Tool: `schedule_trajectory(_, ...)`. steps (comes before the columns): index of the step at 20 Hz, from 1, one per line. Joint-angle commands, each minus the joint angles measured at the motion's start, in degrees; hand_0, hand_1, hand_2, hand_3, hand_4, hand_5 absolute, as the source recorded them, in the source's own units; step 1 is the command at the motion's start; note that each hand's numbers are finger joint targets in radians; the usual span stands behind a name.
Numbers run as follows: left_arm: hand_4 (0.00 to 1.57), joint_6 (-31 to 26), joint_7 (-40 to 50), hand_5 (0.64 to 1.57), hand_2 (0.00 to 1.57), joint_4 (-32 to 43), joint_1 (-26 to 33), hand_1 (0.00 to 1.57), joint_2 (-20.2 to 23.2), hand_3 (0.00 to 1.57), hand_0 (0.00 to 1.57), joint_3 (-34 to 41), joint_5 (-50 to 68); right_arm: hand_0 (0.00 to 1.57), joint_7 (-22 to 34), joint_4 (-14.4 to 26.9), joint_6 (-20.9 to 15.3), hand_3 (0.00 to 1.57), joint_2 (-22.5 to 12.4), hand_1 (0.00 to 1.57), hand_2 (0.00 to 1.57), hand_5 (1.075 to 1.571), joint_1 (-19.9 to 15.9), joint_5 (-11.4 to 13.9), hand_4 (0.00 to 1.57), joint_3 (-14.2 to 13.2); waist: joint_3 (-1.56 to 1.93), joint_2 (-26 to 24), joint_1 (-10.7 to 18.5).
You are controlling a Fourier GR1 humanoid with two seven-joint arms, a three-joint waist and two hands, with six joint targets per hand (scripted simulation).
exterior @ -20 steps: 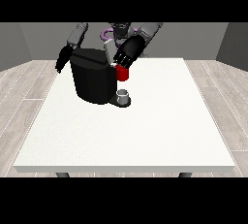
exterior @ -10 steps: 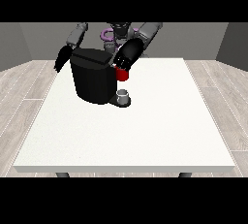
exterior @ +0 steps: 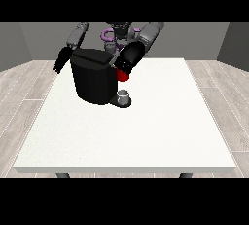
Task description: Insert the coffee pod into the coffee machine and close the lid
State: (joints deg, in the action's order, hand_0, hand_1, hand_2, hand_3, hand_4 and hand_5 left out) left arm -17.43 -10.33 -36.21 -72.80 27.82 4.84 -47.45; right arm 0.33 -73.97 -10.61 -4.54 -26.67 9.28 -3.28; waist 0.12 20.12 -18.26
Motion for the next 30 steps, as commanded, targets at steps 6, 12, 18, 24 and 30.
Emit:
schedule_trajectory(6,0.0,6.21,-1.0,1.571,1.21,0.02,0.61,1.25,-2.18,0.95,1.25,1.07,-0.51,0.0,0.37,-0.26,-1.48,0.0,1.33,0.0,0.0,1.571,0.21,1.31,0.06,1.21,-0.11,1.07,-0.75)
schedule_trajectory(12,0.0,6.13,-3.47,1.571,1.22,-1.15,-1.5,1.25,-1.36,0.94,1.25,-0.3,-2.04,0.0,-0.29,1.73,-2.35,0.0,0.47,0.0,0.0,1.571,-3.05,1.86,0.11,0.12,-0.1,3.45,0.35)
schedule_trajectory(18,0.0,5.92,-5.05,1.571,0.98,0.57,-3.39,0.92,3.44,0.69,0.92,0.17,-3.69,0.0,1.41,-0.16,0.34,0.0,-2.41,0.0,0.0,1.571,-4.63,1.36,0.22,-0.28,-0.11,4.51,-2.02)
schedule_trajectory(24,0.0,6.85,-3.94,1.571,0.63,0.66,-2.24,0.0,3.19,0.51,0.0,-0.98,-5.75,0.0,0.8,0.68,-1.9,0.0,0.2,0.0,0.0,1.571,-1.6,2.69,0.09,1.08,-0.09,2.34,-0.78)
schedule_trajectory(30,0.0,9.23,-6.0,1.571,0.53,1.54,-2.26,0.0,3.7,0.45,0.0,0.6,-5.27,0.0,0.64,-0.48,-3.0,0.0,0.89,0.0,0.0,1.571,-2.3,3.61,0.15,1.82,-0.11,4.45,-0.83)
